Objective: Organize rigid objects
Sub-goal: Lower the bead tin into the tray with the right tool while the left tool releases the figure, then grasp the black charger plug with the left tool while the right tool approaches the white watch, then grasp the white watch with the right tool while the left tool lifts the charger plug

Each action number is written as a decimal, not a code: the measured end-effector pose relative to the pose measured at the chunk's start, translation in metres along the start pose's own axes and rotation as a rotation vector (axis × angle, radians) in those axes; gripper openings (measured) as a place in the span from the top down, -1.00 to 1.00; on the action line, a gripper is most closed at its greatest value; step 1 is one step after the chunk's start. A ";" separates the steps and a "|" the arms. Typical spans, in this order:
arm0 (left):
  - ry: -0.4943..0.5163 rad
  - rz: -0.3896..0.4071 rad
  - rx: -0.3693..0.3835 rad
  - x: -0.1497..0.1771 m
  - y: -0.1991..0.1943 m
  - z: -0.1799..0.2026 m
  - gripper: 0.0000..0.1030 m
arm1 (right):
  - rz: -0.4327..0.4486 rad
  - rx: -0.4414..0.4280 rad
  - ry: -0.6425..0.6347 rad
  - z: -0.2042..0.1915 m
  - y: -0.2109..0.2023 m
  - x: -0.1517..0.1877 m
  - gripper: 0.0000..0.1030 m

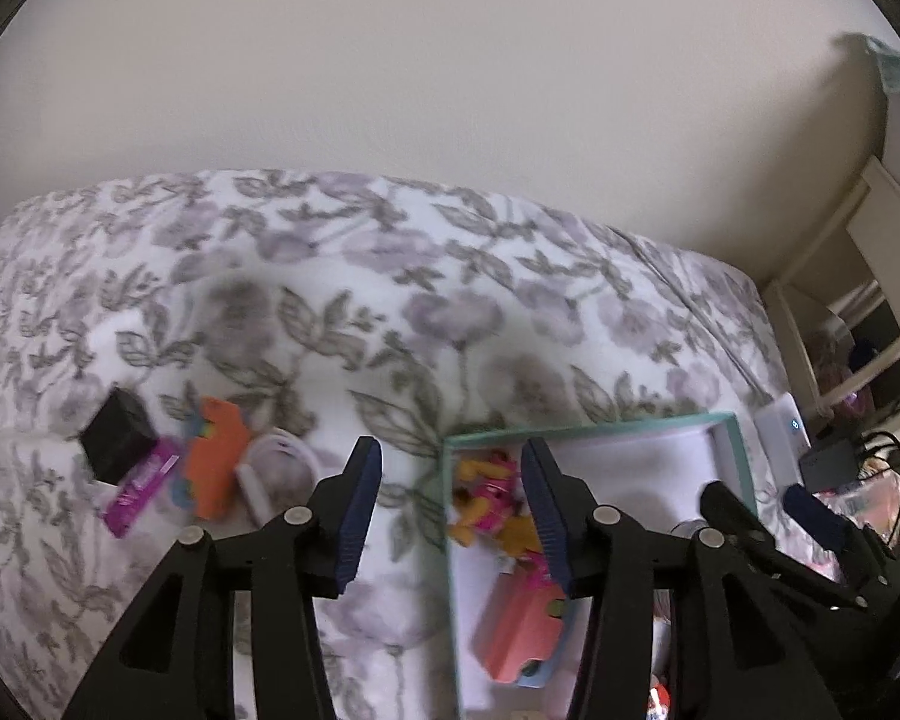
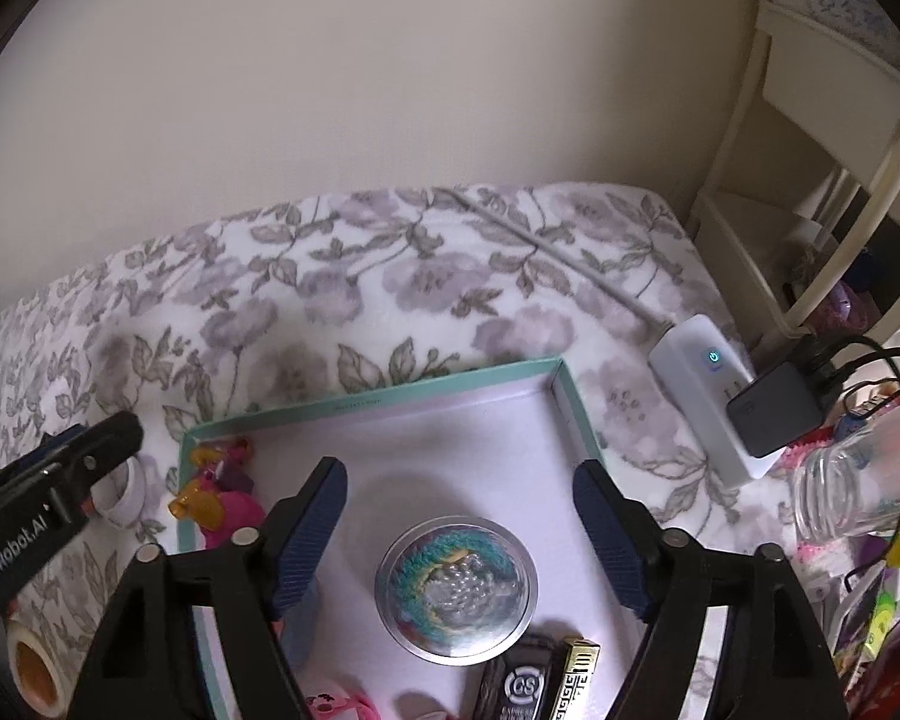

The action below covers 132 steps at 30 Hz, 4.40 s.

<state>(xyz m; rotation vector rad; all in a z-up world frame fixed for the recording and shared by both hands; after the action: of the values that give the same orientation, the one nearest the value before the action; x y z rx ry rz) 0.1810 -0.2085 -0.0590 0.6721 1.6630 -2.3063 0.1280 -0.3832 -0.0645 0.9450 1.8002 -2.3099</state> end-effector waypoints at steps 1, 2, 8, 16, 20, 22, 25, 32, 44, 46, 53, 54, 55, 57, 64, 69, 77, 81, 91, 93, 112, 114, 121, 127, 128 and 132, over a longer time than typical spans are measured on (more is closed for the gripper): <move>-0.005 0.001 -0.005 -0.001 -0.002 -0.003 0.03 | 0.005 -0.001 0.002 0.000 -0.002 -0.001 -0.61; -0.009 -0.001 -0.010 -0.002 -0.003 -0.006 0.03 | 0.007 -0.001 0.000 0.000 -0.004 -0.001 -0.64; -0.008 -0.019 -0.056 -0.003 -0.005 -0.019 0.01 | 0.010 0.014 -0.005 -0.002 -0.008 0.001 -0.75; -0.021 -0.018 -0.096 -0.003 -0.010 -0.036 -0.61 | 0.007 0.012 -0.023 -0.012 -0.012 0.003 -0.96; -0.030 -0.026 -0.115 -0.003 -0.012 -0.046 -0.69 | 0.008 0.012 -0.041 -0.019 -0.015 0.005 -0.99; -0.036 -0.030 -0.115 -0.003 -0.011 -0.050 -0.73 | 0.010 0.010 -0.045 -0.022 -0.016 0.005 -1.00; -0.060 -0.033 -0.122 -0.003 -0.011 -0.060 -0.80 | 0.008 -0.002 -0.043 -0.027 -0.016 0.006 -1.00; -0.112 -0.014 -0.128 -0.006 -0.021 -0.091 -0.83 | 0.008 -0.035 -0.058 -0.045 -0.019 0.007 -1.00; -0.192 -0.012 -0.166 -0.011 -0.038 -0.164 -0.84 | 0.039 -0.142 -0.124 -0.109 -0.025 0.008 -1.00; -0.209 -0.014 -0.186 -0.010 -0.040 -0.178 -0.84 | 0.045 -0.167 -0.139 -0.122 -0.026 0.009 -1.00; -0.288 -0.019 -0.224 -0.007 -0.041 -0.225 -0.84 | 0.071 -0.267 -0.196 -0.171 -0.030 0.018 -1.00; -0.294 -0.020 -0.225 -0.006 -0.040 -0.228 -0.84 | 0.074 -0.276 -0.201 -0.175 -0.030 0.019 -1.00; -0.299 -0.022 -0.223 -0.006 -0.039 -0.231 -0.84 | 0.080 -0.294 -0.212 -0.182 -0.031 0.020 -1.00; -0.308 -0.034 -0.218 -0.004 -0.035 -0.236 -0.84 | 0.079 -0.305 -0.222 -0.191 -0.029 0.022 -1.00; -0.310 -0.065 -0.179 0.000 -0.015 -0.239 -0.84 | 0.050 -0.335 -0.249 -0.214 -0.011 0.034 -0.88; -0.301 -0.088 -0.156 0.003 -0.001 -0.239 -0.84 | 0.030 -0.336 -0.251 -0.221 0.003 0.038 -0.74; -0.319 -0.081 -0.083 0.004 0.017 -0.234 -0.84 | 0.002 -0.356 -0.233 -0.225 0.021 0.040 -0.62; -0.320 -0.079 -0.091 0.006 0.023 -0.234 -0.83 | 0.004 -0.363 -0.237 -0.228 0.023 0.041 -0.58; -0.321 -0.094 -0.083 0.005 0.028 -0.233 -0.30 | -0.002 -0.378 -0.234 -0.231 0.024 0.043 0.00; -0.319 -0.095 -0.081 0.005 0.028 -0.232 -0.30 | -0.008 -0.386 -0.225 -0.229 0.025 0.044 0.00; -0.281 0.091 -0.004 -0.026 -0.041 -0.198 -0.30 | 0.051 -0.404 -0.159 -0.194 -0.010 0.020 0.01; -0.265 0.115 0.013 -0.030 -0.050 -0.190 -0.30 | 0.068 -0.389 -0.148 -0.184 -0.019 0.012 0.01; -0.162 0.162 0.062 -0.037 -0.069 -0.140 -0.30 | 0.104 -0.325 -0.100 -0.140 -0.040 -0.005 0.01; -0.063 0.160 0.088 -0.035 -0.069 -0.093 -0.30 | 0.139 -0.258 -0.067 -0.099 -0.051 -0.016 0.01; -0.048 0.157 0.103 -0.034 -0.068 -0.084 -0.30 | 0.141 -0.252 -0.054 -0.090 -0.052 -0.017 0.01; 0.007 0.147 0.124 -0.029 -0.065 -0.056 -0.30 | 0.145 -0.211 -0.026 -0.063 -0.053 -0.021 0.01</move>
<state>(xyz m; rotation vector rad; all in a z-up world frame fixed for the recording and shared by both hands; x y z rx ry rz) 0.1912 -0.1368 -0.0043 0.8005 1.4303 -2.3180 0.1505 -0.3165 -0.0166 0.9713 1.8530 -1.9919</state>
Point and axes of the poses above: each gripper's, at about its wrist camera, not at the fingertips, and y roughly the way its jaws point, z to its right, x to its underside, the point moved 3 cm from there along y, roughly the way its jaws point, and after that the axes turned 7 degrees about x, right-handed, at the moved point
